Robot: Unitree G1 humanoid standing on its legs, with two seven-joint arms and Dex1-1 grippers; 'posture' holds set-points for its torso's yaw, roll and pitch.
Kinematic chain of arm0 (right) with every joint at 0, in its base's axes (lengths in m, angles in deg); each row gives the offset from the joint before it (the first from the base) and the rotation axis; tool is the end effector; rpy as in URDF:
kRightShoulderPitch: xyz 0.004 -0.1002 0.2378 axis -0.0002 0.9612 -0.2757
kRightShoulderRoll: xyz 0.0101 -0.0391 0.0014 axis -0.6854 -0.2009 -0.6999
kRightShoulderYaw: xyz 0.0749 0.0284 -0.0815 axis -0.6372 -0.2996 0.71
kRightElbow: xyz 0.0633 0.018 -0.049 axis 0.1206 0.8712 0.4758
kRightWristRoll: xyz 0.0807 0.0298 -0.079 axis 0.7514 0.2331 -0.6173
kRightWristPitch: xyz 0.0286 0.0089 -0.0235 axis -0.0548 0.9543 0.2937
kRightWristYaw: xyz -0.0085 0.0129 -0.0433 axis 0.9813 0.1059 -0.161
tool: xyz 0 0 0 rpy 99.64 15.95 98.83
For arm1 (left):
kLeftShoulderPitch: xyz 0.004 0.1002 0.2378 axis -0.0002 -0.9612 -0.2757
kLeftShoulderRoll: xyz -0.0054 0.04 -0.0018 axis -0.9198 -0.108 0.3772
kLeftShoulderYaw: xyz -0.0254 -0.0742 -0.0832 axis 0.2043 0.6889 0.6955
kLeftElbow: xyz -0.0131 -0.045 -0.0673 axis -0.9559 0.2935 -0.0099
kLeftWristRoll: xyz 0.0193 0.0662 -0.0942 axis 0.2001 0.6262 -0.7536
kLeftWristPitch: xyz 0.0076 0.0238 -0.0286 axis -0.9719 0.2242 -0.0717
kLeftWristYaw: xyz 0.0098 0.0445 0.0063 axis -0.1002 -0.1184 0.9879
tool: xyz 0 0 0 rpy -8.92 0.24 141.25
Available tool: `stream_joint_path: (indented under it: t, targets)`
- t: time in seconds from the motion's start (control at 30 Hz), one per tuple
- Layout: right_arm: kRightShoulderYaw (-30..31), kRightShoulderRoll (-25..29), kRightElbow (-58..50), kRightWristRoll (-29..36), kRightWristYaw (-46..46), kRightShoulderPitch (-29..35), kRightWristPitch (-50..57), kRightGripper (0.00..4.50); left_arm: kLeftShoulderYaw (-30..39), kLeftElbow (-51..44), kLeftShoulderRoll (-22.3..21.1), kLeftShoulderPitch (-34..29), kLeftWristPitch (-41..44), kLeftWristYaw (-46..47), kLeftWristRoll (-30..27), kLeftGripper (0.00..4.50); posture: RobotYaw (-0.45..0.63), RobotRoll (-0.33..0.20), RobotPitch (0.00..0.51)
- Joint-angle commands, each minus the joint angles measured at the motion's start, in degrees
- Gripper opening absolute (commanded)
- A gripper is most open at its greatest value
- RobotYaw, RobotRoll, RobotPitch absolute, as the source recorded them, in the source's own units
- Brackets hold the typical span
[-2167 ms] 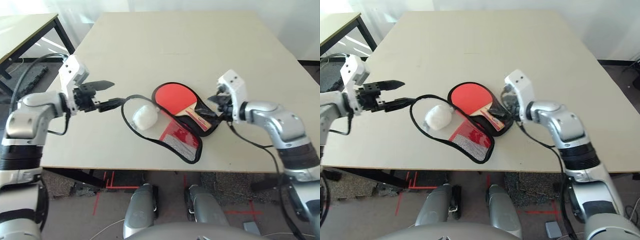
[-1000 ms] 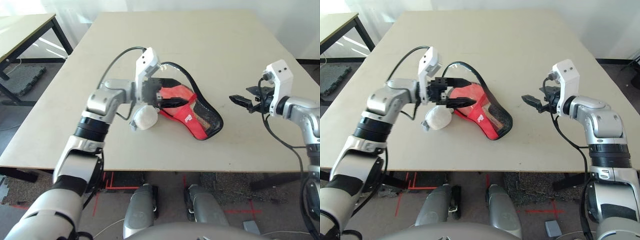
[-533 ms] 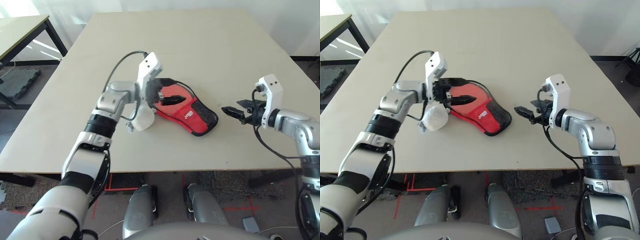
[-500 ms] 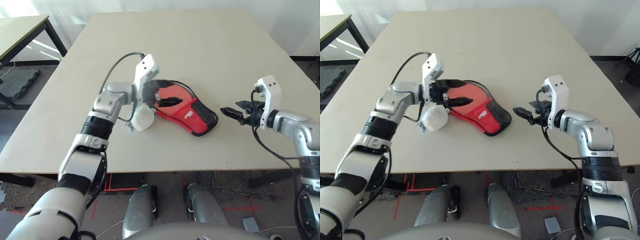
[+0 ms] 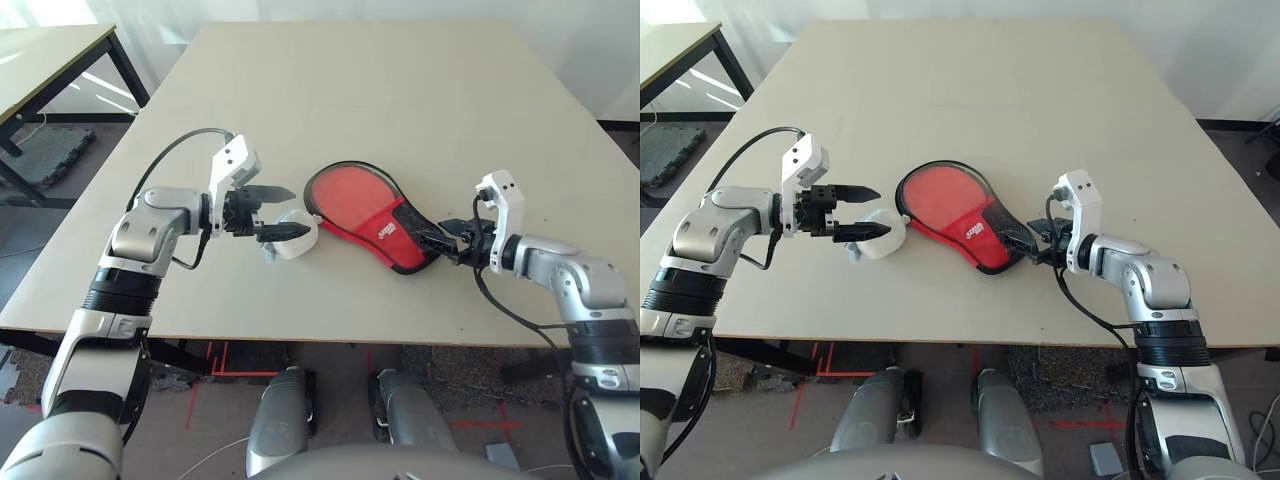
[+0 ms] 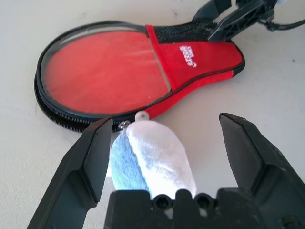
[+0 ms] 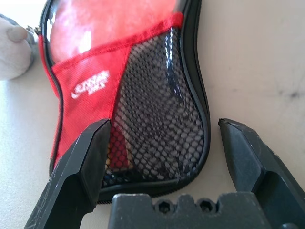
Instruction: Store the ping-pong paddle in its case and zip it.
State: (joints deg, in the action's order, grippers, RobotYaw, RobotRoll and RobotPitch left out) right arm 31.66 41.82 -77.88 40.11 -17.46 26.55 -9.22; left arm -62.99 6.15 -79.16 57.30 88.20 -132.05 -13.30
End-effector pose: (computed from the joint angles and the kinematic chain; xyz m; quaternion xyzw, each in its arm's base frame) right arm 0.2763 -0.2440 0.1045 0.0687 0.2608 0.3084 0.9122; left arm 0.3167 0.2351 0.1686 0.1003 0.1458 -0.5472 0.8180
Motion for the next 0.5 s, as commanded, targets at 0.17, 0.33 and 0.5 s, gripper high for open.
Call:
stream_joint_path:
  t: [0.17,0.33,0.5]
  targets:
    - [1.31,-1.46,-0.89,1.0,-0.36,2.06,2.17,4.48,0.18,-1.95,-0.28,-1.83,1.05,0.77,-0.68,4.5,0.07,0.0,0.122]
    - [0.98,-3.08,-1.97,1.58,-1.44,2.69,3.97,3.56,0.06,-2.22,-0.32,-2.0,1.39,0.92,-0.81,4.5,0.07,0.0,0.124]
    - [0.33,-3.38,-3.06,2.27,-1.86,3.28,5.93,1.71,-0.28,-1.95,-0.34,-2.15,1.13,0.85,-0.47,4.5,0.07,0.0,0.127]
